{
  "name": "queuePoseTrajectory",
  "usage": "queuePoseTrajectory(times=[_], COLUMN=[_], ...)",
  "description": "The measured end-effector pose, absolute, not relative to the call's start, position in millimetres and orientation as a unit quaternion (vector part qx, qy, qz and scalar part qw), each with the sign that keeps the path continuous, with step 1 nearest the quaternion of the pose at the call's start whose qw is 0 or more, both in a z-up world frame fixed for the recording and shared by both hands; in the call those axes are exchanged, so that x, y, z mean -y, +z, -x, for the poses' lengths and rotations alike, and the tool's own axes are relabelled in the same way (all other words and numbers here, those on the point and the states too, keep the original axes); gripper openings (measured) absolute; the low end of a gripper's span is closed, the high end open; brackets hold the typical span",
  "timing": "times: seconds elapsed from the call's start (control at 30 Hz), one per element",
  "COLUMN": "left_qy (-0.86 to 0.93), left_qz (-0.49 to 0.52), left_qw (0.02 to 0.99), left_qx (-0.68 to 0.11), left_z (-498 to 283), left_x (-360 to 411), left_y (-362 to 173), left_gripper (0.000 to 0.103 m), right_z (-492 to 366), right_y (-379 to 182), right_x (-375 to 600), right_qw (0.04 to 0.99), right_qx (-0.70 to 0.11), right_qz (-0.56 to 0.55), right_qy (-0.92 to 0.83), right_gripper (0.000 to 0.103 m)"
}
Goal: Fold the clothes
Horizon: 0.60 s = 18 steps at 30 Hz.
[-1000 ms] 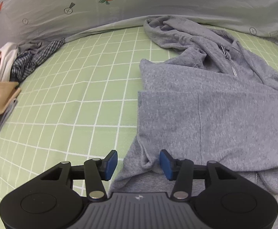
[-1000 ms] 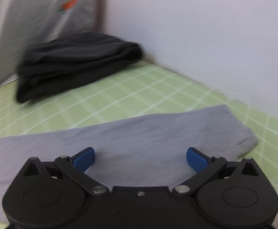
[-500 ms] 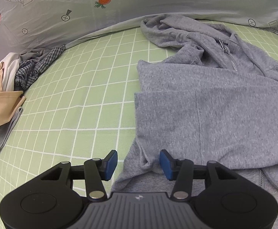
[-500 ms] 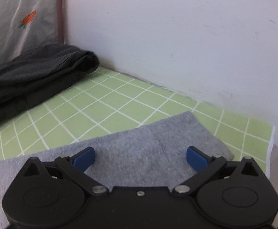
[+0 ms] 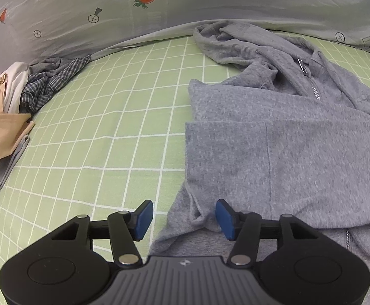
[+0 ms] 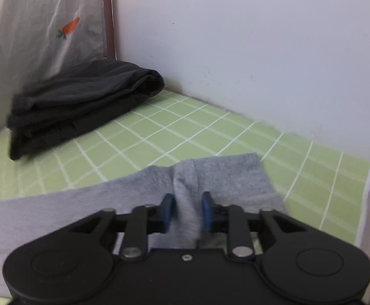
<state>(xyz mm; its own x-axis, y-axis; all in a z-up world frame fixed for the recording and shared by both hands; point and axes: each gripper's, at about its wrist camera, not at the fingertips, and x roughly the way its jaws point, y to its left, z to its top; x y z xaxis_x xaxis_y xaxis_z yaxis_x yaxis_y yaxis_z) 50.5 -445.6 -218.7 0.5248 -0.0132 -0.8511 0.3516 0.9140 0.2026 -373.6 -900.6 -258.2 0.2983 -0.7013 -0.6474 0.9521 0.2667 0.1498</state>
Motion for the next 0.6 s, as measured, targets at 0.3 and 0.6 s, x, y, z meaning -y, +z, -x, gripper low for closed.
queuePoseTrajectory(times=[0.3, 0.6], left_qy=[-0.104, -0.101], left_qz=[-0.160, -0.132], left_qw=[0.859, 0.863], left_qx=[-0.475, -0.476], left_z=[-50, -53], left_x=[440, 430], left_y=[-220, -221], left_gripper=[0.059, 0.069], right_z=[347, 239], right_y=[-299, -306], right_x=[862, 817], right_qw=[0.701, 0.689], right_qx=[-0.023, -0.042], right_qz=[-0.608, -0.697], right_qy=[-0.373, -0.197], right_gripper=[0.016, 0.012])
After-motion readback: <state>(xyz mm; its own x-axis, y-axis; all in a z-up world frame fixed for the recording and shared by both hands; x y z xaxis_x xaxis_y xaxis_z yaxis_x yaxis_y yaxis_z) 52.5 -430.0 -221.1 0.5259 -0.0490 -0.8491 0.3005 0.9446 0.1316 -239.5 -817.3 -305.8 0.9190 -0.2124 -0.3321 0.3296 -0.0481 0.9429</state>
